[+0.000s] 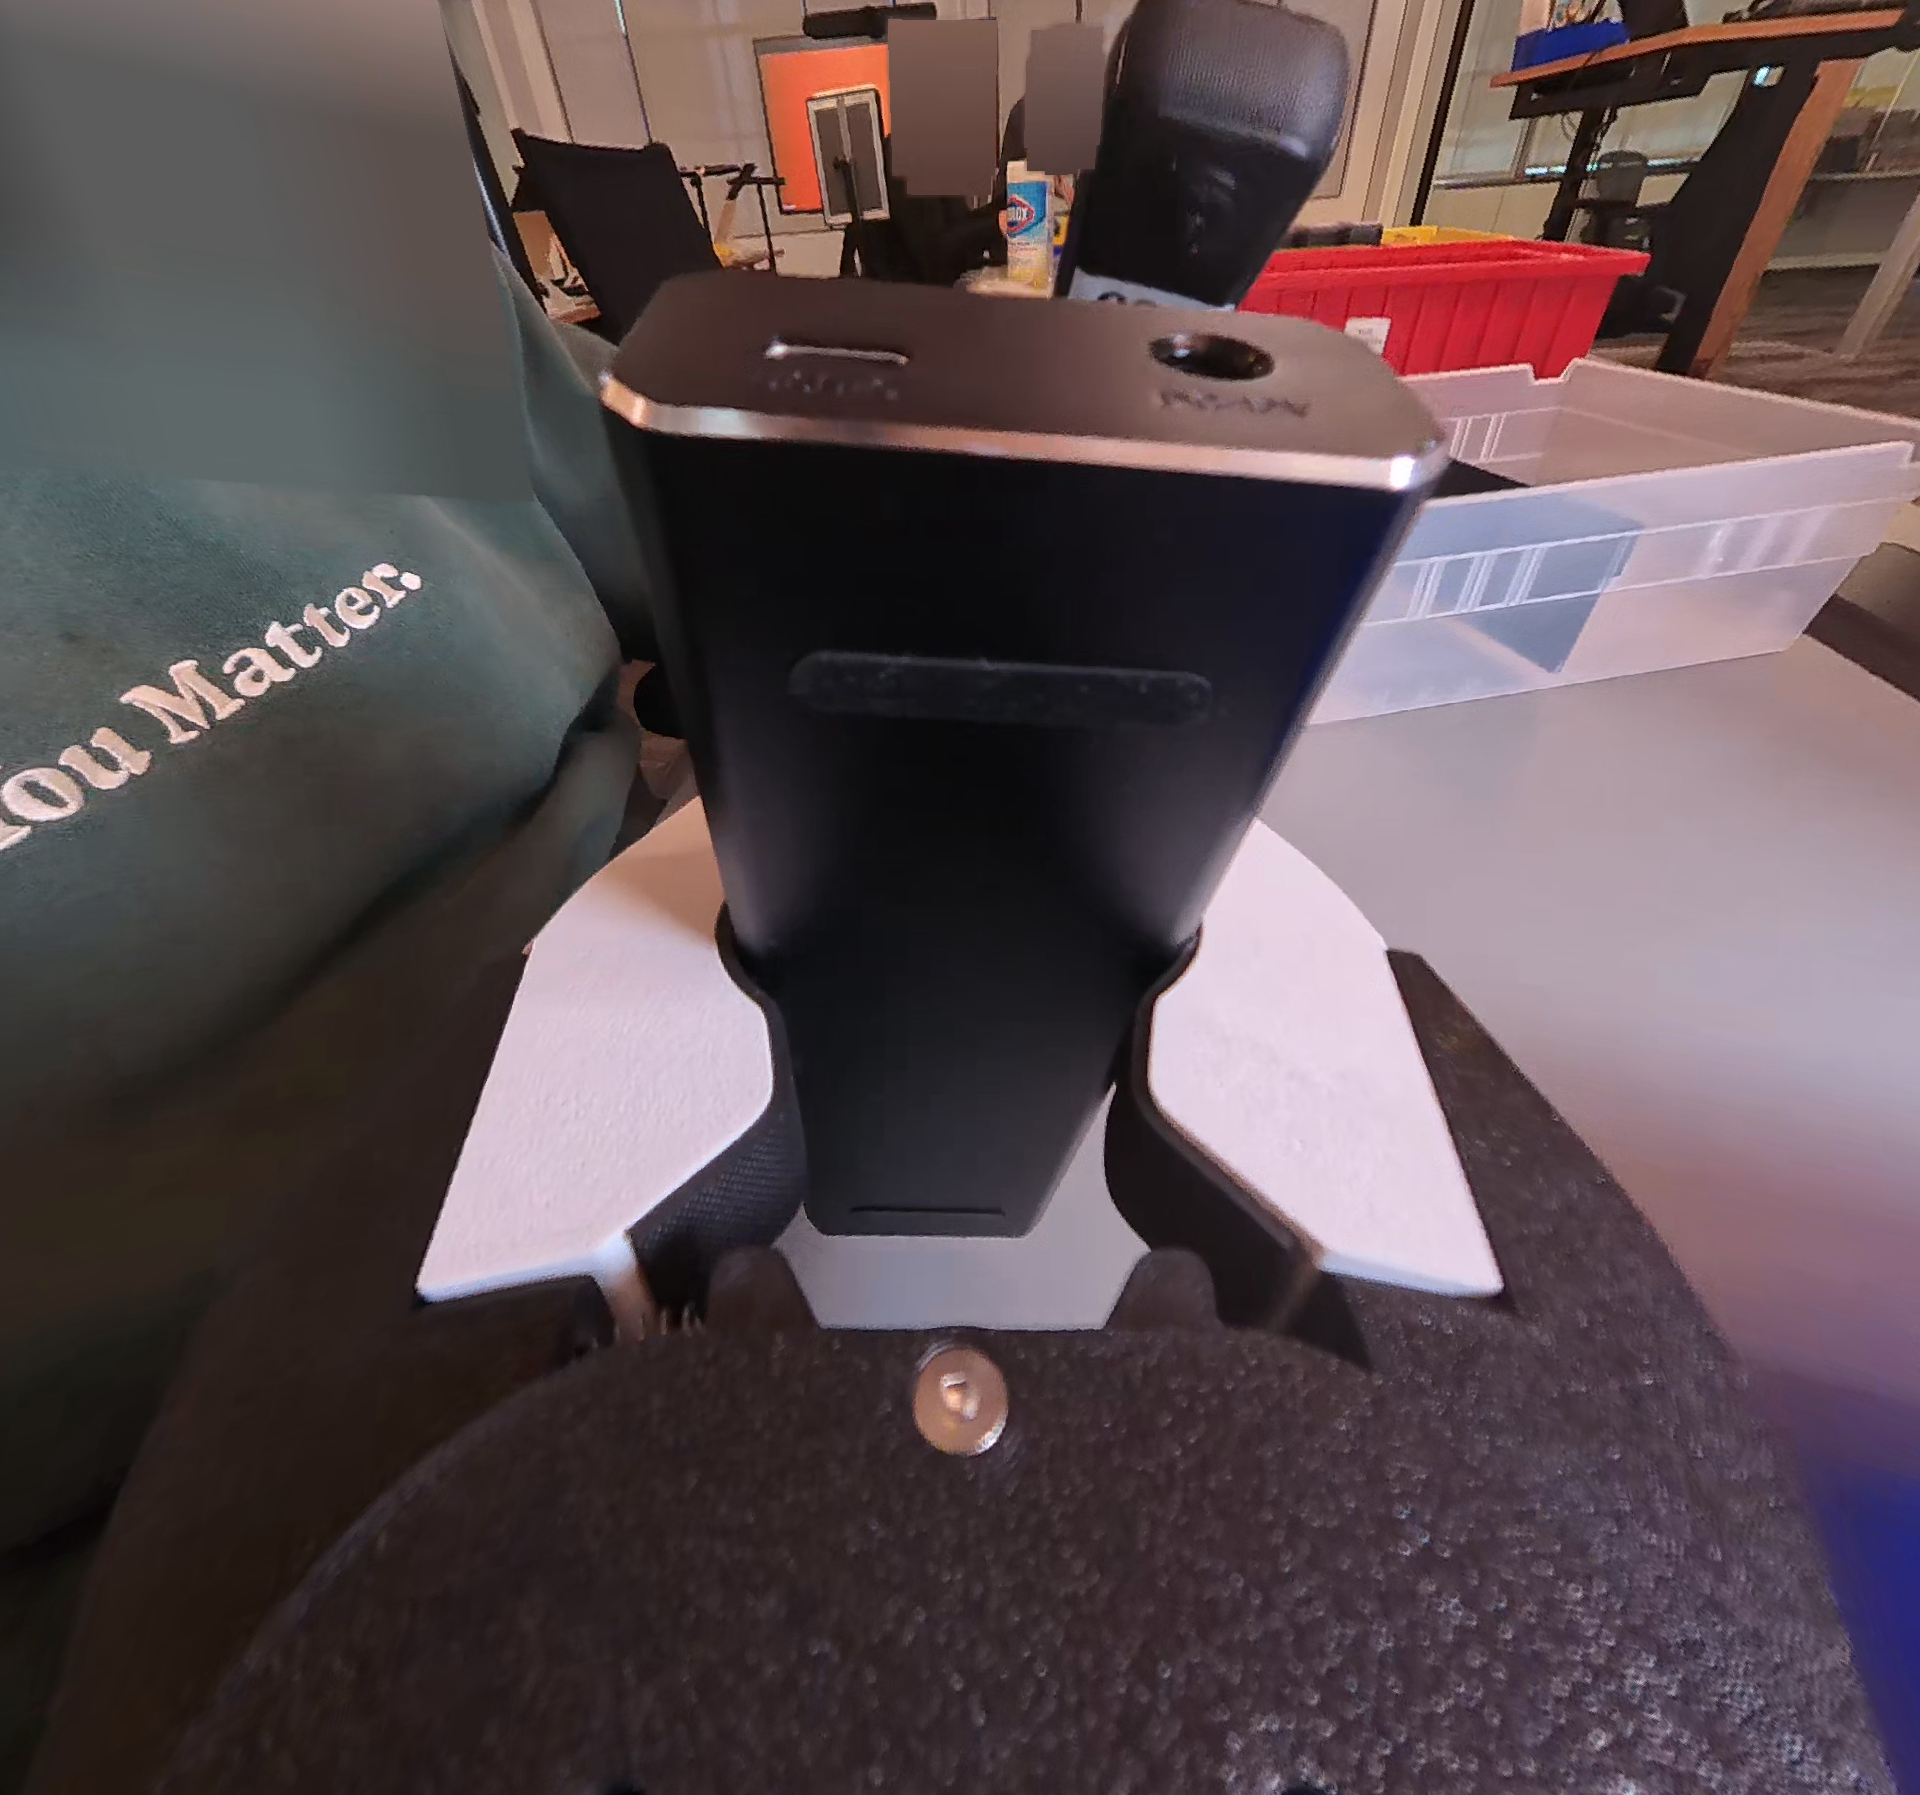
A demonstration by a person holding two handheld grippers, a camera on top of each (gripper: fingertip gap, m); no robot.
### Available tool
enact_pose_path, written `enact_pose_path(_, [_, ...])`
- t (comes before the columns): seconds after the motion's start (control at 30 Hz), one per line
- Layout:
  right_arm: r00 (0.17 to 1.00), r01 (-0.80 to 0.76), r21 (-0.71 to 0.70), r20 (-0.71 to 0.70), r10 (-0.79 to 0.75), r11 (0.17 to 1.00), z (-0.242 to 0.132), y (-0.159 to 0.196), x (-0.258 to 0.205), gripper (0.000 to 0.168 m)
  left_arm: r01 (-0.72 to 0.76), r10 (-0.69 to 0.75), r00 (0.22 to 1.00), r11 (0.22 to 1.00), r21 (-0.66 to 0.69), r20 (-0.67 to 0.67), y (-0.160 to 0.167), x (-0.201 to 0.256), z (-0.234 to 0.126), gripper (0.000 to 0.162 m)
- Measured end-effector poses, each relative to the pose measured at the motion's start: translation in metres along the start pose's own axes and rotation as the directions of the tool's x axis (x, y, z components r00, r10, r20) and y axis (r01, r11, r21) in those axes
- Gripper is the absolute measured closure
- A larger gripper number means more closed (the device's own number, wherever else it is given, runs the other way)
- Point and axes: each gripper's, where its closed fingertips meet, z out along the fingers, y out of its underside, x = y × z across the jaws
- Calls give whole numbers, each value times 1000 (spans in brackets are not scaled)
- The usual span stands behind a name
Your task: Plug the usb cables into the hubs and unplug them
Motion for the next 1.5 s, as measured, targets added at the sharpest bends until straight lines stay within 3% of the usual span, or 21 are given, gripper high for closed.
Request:
enact_pose_path(0.13, [1000, -9, -26, -10, 8, 1000, 0, 6, 3, 96, -46, 55, 995, 992, -120, 79, 28, -14, 14, 147])
enact_pose_path(0.47, [999, -13, -30, -33, 12, 999, -4, 6, 7, 96, -202, 247, 960, 937, -286, 130, 57, -26, 17, 142])
enact_pose_path(0.7, [999, -7, -23, -32, 6, 1000, -7, 4, 6, 96, -260, 303, 948, 914, -313, 98, 65, -26, 16, 144])
enact_pose_path(0.87, [999, -3, -23, -36, 2, 1000, -8, 4, 6, 96, -324, 363, 927, 902, -285, 94, 63, -31, 16, 155])
enact_pose_path(0.97, [999, 5, -30, -52, -7, 1000, -9, 4, 8, 96, -343, 396, 906, 895, -285, 151, 56, -36, 14, 156])
enact_pose_path(1.07, [997, 16, -38, -76, -19, 999, -11, 5, 11, 96, -219, 232, 966, 969, -115, 116, 25, -22, -1, 155])
enact_pose_path(1.17, [994, 27, -61, -101, -33, 998, -11, 8, 16, 96, -156, 156, 985, 988, 1, 77, -5, -7, -14, 156])
enact_pose_path(1.5, [986, 99, -186, -114, -121, 978, 8, 20, 14, 96, -140, 145, 988, 986, -87, 53, -32, 0, -10, 156])
